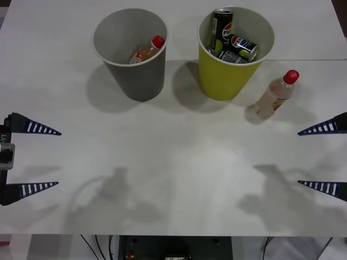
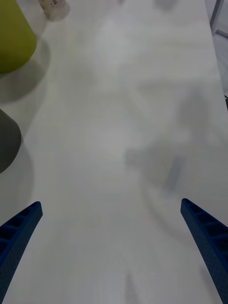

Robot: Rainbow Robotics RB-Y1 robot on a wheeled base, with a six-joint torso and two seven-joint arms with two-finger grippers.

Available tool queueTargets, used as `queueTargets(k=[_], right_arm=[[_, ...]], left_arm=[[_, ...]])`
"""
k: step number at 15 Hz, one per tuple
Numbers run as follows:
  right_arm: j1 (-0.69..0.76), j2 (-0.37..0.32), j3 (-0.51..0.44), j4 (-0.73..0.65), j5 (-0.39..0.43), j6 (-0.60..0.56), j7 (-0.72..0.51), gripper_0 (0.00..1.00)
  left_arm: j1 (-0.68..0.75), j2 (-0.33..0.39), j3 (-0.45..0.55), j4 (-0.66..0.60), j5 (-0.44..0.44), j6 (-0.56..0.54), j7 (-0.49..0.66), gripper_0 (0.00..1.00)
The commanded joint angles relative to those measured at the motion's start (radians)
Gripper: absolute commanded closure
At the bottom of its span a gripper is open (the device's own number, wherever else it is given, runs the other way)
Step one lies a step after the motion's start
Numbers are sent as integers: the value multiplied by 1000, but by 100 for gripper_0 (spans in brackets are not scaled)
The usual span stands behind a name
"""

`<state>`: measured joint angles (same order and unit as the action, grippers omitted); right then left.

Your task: Put the can into the green bin and the plastic bottle into the gray bin

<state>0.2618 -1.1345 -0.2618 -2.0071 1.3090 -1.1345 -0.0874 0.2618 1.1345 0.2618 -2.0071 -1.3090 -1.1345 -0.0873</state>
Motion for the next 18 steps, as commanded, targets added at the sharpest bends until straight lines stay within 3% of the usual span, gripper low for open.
queueTargets(k=[1, 7, 10, 14, 18], right_arm=[[0, 0, 0, 0, 0, 0, 0, 0], [19, 12, -16, -39, 9, -1, -22, 0], [96, 9, -24, -93, 29, 99, -129, 0], [243, -25, -31, -248, 187, 352, -423, 0], [340, -33, -30, -312, 315, 506, -710, 0]], left_arm=[[0, 0, 0, 0, 0, 0, 0, 0], [0, 0, 0, 0, 0, 0, 0, 0], [0, 0, 0, 0, 0, 0, 0, 0], [0, 0, 0, 0, 0, 0, 0, 0], [0, 0, 0, 0, 0, 0, 0, 0]])
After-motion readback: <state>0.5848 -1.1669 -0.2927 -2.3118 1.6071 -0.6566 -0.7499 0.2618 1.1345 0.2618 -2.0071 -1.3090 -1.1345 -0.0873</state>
